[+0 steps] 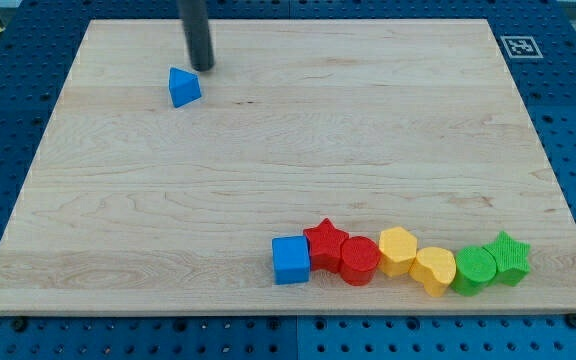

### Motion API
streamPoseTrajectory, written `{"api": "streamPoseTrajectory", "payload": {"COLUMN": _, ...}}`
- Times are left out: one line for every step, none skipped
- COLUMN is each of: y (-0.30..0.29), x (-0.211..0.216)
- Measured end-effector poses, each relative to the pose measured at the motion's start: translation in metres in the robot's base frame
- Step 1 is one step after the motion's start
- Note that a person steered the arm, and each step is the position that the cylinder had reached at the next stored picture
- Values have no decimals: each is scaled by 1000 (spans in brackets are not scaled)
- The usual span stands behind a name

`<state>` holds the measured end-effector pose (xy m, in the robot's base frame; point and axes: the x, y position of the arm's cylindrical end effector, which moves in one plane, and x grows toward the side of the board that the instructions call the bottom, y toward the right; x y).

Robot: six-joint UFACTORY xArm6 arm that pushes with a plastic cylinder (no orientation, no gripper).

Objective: Move the blue triangle into the top left of blue cube

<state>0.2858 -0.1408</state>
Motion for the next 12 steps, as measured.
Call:
{"api": "streamPoseTrajectory", "payload": {"y": -9, "x": 40}}
{"api": "streamPoseTrajectory", "payload": {"y": 18, "x": 105}}
{"api": "streamPoseTrajectory", "payload": {"y": 36, "x": 161}}
{"api": "streamPoseTrajectory", "payload": {"y": 52, "x": 206}}
{"api": "streamPoseTrajectory", "payload": {"y": 57, "x": 238}}
{"api": "streamPoseTrajectory", "payload": {"y": 57, "x": 239}}
{"api": "streamPoseTrajectory", "payload": {"y": 57, "x": 207}}
{"api": "streamPoseTrajectory", "payload": {"y": 54, "x": 177}}
{"api": "streamPoseTrajectory", "payload": {"y": 26, "x": 183}}
{"api": "streamPoseTrajectory", "payload": {"y": 24, "x": 222}}
{"api": "streamPoseTrajectory", "payload": {"y": 27, "x": 253}}
{"api": "streamPoseTrajectory", "payload": {"y": 21, "x": 249}}
